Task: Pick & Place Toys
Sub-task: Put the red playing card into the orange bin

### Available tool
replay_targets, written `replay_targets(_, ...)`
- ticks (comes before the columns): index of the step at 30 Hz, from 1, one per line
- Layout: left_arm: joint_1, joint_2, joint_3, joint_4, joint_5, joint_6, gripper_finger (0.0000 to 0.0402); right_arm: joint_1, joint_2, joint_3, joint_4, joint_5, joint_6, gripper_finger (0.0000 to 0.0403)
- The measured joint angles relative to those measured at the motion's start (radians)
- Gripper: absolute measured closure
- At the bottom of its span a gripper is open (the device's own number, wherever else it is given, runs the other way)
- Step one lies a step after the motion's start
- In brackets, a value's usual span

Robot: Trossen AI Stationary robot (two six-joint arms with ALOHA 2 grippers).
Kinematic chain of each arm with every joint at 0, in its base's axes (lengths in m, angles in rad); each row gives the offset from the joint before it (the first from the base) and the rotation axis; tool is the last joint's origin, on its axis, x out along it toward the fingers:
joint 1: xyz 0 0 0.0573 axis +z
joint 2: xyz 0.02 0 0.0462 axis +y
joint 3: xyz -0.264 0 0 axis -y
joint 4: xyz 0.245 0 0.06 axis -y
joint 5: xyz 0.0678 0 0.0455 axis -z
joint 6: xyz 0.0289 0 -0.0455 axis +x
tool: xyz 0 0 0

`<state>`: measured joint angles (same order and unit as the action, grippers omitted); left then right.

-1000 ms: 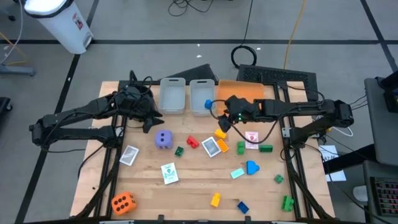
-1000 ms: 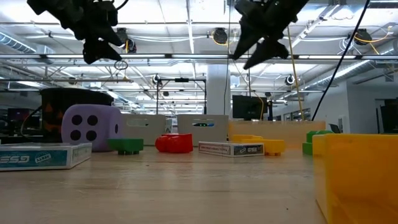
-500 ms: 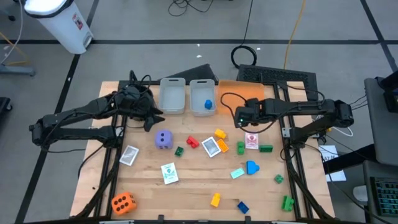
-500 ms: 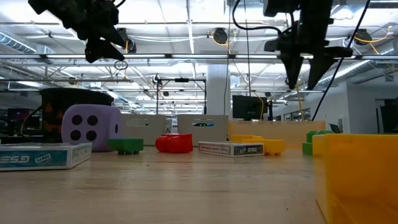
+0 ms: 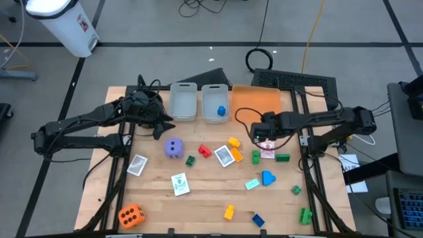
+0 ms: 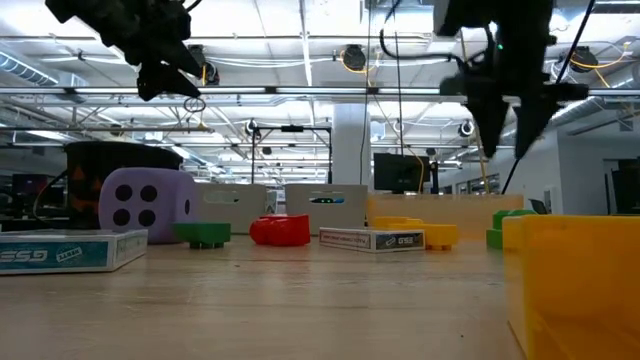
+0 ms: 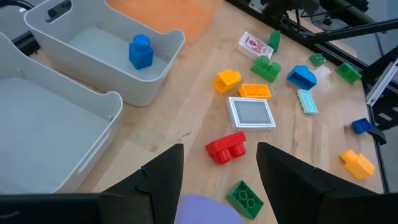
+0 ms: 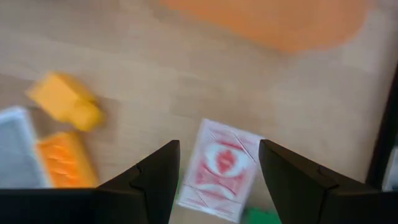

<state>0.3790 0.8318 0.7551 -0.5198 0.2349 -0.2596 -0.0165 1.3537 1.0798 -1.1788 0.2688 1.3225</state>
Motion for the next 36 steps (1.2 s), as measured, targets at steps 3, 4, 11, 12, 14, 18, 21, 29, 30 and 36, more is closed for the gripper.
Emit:
replay_targets(3,0.0,0.0,0.0,0.0,-0.001,-0.001,0.019,0.011,0.0,-0.069,0.027,-0.04,0.046,0.0185)
replay_targets(4,0.0,0.0,0.0,0.0,-0.001,-0.003,0.019,0.017,0.0,-0.09,0.049,-0.051,0.058,0.0181)
replay_targets(11,0.0,0.0,0.0,0.0,-0.001,-0.004,0.019,0.045,-0.022,-0.187,0.218,-0.09,0.123,0.0147)
replay_targets(12,0.0,0.0,0.0,0.0,-0.001,-0.004,0.019,0.045,-0.023,-0.195,0.229,-0.092,0.123,0.014)
replay_targets(14,0.0,0.0,0.0,0.0,-0.001,-0.003,0.019,0.045,-0.023,-0.205,0.232,-0.112,0.123,0.0127)
replay_targets(18,0.0,0.0,0.0,0.0,-0.001,0.008,0.019,0.043,-0.023,-0.21,0.229,-0.116,0.109,0.0102)
replay_targets(21,0.0,0.0,0.0,0.0,-0.001,0.012,0.019,0.043,-0.023,-0.21,0.233,-0.117,0.109,0.0089)
replay_targets(29,0.0,0.0,0.0,0.0,-0.001,0.011,0.019,0.043,-0.023,-0.21,0.219,-0.098,0.105,0.0076)
replay_targets(30,0.0,0.0,0.0,0.0,-0.001,0.011,0.019,0.043,-0.023,-0.211,0.218,-0.089,0.105,0.0076)
replay_targets(36,0.0,0.0,0.0,0.0,-0.002,0.015,0.019,0.017,-0.018,-0.277,0.29,-0.115,0.145,0.0077)
